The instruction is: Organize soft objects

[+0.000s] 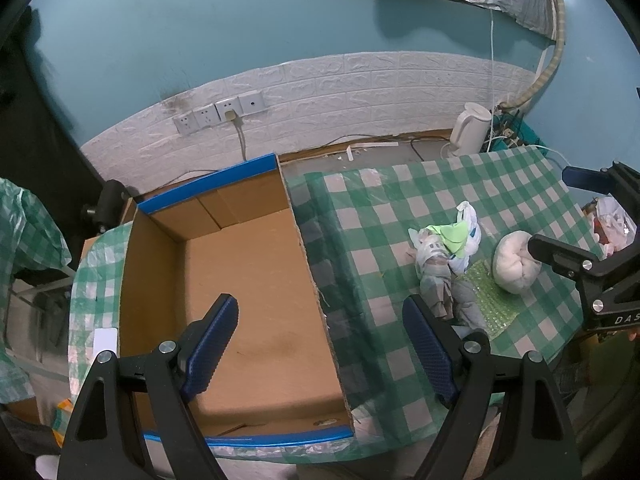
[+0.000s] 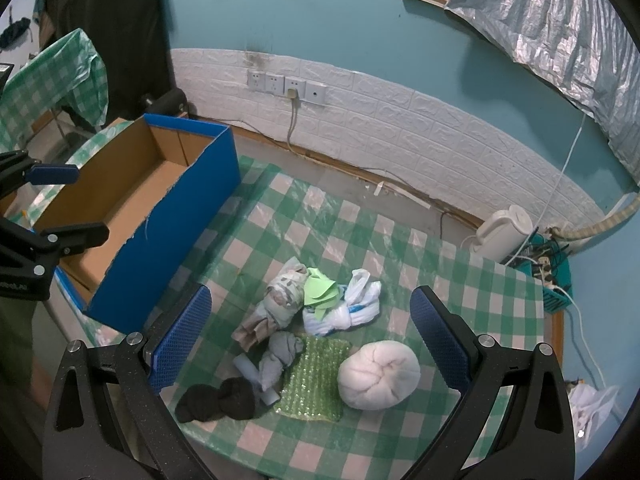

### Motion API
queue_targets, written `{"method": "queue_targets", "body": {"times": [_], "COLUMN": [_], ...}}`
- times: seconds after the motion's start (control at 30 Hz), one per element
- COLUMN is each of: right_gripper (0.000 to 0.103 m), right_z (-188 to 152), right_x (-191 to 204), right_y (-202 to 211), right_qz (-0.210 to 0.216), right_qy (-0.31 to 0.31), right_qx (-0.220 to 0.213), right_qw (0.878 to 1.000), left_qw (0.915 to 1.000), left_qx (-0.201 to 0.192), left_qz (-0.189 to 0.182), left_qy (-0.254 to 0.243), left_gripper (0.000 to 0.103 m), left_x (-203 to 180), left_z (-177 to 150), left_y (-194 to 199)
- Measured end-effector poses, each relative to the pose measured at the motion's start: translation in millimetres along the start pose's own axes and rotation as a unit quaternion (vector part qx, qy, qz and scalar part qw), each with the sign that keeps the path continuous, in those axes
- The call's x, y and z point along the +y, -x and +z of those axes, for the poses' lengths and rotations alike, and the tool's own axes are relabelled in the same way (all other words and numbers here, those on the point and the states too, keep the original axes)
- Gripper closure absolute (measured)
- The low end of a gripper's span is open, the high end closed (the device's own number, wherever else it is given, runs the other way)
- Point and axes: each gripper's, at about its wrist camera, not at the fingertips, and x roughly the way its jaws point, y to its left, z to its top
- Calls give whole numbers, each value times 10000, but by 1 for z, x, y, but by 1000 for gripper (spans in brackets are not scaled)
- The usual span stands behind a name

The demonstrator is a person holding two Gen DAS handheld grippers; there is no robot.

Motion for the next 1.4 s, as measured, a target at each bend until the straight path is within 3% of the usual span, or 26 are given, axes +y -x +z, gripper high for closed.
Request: {"method": "queue_targets", "body": {"times": [0.47,1.4], "right_gripper": [3,3], "right_z": [-4,-30], "right_x": [1,-47], "right_y": [-1,-12], "right_qz": [-30,-357], "right_qy": [27,-457], "right_qx": [28,549], "right_qw": [10000,9968], "left_qw": [9999,9989], "left_qx": [33,438], "left_qz": [-92,-46], "left_qy": [21,-175], "left_gripper": [17,17], "left_x": [0,-27], "left_z": [8,21], "left_y": [0,-31]}}
